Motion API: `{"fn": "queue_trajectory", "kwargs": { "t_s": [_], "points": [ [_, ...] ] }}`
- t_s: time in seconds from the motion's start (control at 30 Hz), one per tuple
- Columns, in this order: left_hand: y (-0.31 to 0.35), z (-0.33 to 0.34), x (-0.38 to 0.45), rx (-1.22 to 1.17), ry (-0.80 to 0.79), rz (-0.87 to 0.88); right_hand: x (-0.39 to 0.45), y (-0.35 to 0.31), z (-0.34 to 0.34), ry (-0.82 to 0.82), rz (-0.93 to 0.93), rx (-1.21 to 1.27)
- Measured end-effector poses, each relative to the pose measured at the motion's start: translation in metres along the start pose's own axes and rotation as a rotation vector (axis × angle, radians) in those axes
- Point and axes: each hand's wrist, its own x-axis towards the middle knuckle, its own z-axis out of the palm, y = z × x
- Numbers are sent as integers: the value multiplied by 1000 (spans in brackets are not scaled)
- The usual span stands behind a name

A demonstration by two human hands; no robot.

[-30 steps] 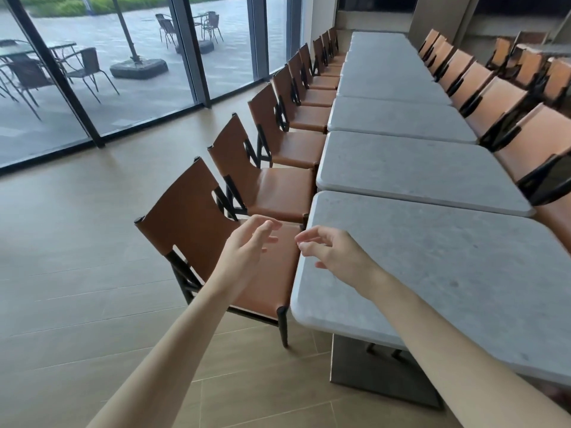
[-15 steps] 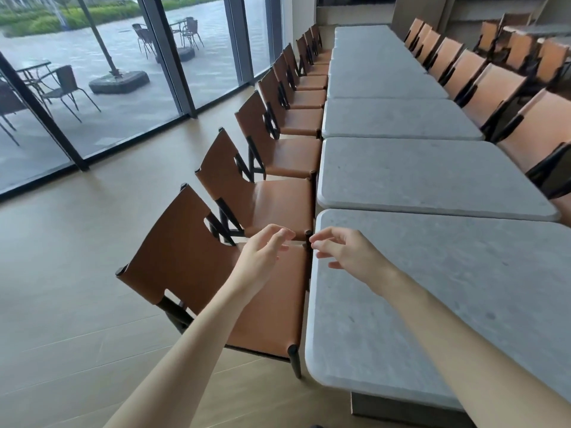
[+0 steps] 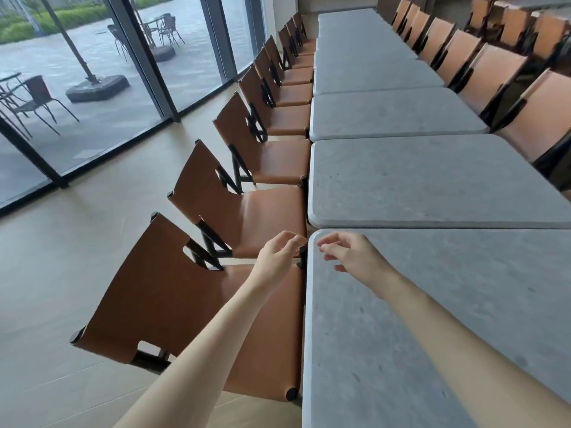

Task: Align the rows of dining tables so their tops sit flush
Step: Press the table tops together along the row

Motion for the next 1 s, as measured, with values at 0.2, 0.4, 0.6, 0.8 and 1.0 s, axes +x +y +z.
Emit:
{"fn": "queue_trajectory", "kwargs": {
  "t_s": [0.2,0.4,0.6,0.8,1.0],
  "points": [
    [-15,23,50,49,-10,-18,36,25,-7,94,74,31],
    [-38,37,101,114,-82,-54,77,56,-3,230,177,54],
    [-64,47,191,170,-173,-103,132,90,25,345,284,9],
    [-97,66,293,268,-207,-170,206,123,57,352,353,-51],
    [-130,91,367,314,-166,-188,246,161,78,337,314,-458]
  ]
}}
